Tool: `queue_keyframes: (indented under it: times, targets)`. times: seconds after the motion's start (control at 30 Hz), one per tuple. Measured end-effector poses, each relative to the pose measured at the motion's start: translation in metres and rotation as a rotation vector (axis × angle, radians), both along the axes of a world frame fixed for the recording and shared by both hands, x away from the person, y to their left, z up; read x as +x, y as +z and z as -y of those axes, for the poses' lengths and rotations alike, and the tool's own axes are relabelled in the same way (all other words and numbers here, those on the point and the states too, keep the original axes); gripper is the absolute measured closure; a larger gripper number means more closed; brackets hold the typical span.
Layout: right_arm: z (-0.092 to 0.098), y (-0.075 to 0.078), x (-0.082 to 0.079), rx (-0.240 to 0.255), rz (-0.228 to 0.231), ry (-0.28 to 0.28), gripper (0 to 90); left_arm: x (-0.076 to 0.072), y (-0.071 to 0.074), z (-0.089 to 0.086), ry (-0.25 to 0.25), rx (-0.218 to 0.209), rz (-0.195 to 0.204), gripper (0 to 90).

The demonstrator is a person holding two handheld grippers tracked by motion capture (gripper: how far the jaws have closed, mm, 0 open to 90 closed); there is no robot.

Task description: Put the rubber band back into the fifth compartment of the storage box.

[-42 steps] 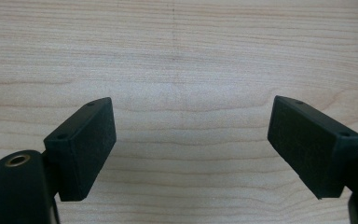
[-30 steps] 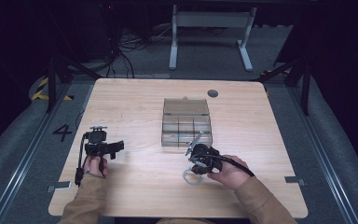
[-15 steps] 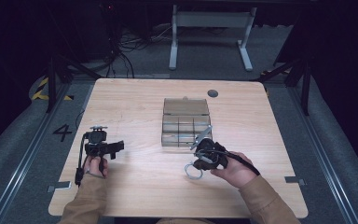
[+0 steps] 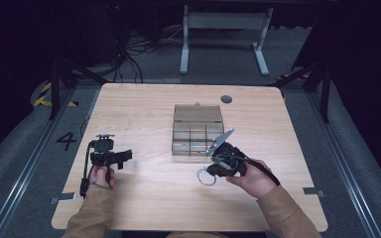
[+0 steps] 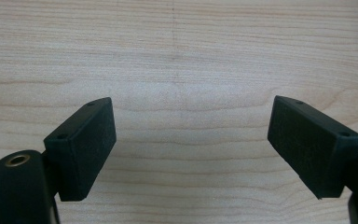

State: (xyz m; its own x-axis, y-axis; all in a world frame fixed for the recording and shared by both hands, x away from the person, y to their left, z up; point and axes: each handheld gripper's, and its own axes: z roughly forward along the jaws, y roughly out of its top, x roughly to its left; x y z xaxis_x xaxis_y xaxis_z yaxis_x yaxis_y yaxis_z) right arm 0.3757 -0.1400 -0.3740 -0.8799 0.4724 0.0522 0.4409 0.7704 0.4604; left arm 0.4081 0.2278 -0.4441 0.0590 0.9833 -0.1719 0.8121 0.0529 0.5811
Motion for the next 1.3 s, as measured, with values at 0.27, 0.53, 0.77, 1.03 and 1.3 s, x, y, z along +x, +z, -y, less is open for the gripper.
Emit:
queue_keyframes:
  times: [0.27, 0.53, 0.77, 1.03, 1.3]
  targets:
    - [-0.004, 0.011, 0.007, 0.006, 0.013, 0.006, 85.1, -0.001, 0.001, 0.0, 0.004, 0.006, 0.004, 16.0]
    - [-0.011, 0.021, 0.023, 0.001, 0.016, 0.006, 85.1, -0.001, 0.001, -0.001, 0.002, 0.009, 0.003, 16.0]
    - [-0.014, 0.03, 0.041, -0.005, 0.026, -0.018, 85.1, -0.001, 0.001, 0.0, 0.004, 0.009, 0.005, 16.0]
    - [-0.017, 0.041, 0.06, 0.001, 0.039, -0.045, 85.1, -0.001, 0.0, 0.0, 0.003, 0.009, 0.005, 16.0]
    - [-0.021, 0.046, 0.079, -0.005, 0.036, -0.072, 85.1, -0.001, 0.0, 0.0, 0.002, 0.006, 0.002, 15.9]
